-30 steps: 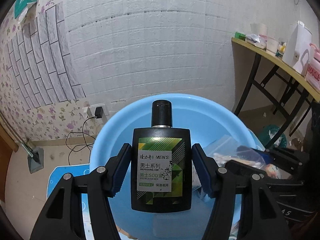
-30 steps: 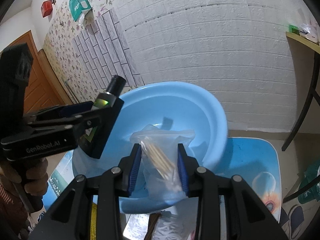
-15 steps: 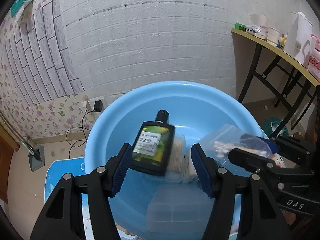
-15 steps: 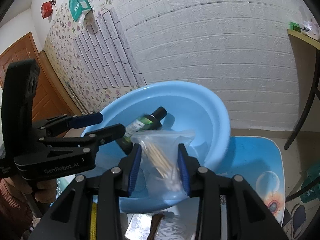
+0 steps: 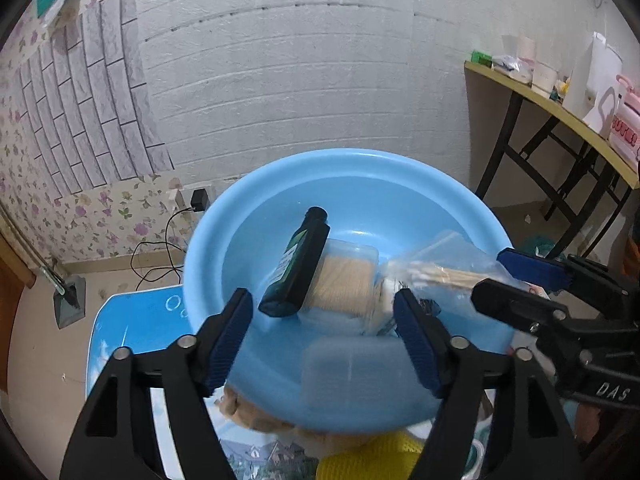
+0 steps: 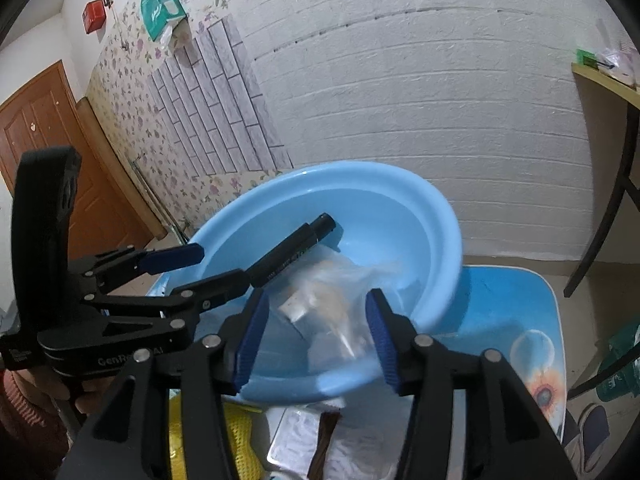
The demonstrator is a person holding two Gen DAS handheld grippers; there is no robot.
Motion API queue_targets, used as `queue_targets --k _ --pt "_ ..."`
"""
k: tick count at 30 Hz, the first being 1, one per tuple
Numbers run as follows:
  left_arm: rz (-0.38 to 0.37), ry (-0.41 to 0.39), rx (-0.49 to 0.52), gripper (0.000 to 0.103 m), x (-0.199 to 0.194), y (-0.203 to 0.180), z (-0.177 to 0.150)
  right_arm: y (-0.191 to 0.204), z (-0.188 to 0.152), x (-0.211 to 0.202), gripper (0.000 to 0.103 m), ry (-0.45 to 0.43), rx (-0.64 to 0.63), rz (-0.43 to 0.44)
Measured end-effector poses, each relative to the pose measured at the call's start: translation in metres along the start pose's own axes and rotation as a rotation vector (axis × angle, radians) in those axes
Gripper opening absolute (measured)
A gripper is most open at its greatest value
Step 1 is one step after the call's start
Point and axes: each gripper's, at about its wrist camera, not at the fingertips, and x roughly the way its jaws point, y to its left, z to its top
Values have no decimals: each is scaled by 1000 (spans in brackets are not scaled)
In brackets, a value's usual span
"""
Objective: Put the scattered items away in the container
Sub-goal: 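Open the left gripper to drop the bottle into the basin while the right releases the swab bag, then withdraw both grippers from the basin back over the table toward the plush doll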
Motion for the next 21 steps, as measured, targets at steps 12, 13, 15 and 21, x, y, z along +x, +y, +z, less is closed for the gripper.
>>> queue_targets --k 12,13,15,21 --pt "-24 -9 -30 83 -46 10 -33 22 -15 -34 50 7 -2 -42" --pt "-28 -7 -34 83 -49 9 -37 24 -17 -36 50 12 2 -44" --pt "-41 -2 -35 83 -56 7 -45 30 -22 -43 50 21 3 -49" --pt "-50 -18 -17 89 -79 5 -71 43 -39 -58 50 45 -2 -69"
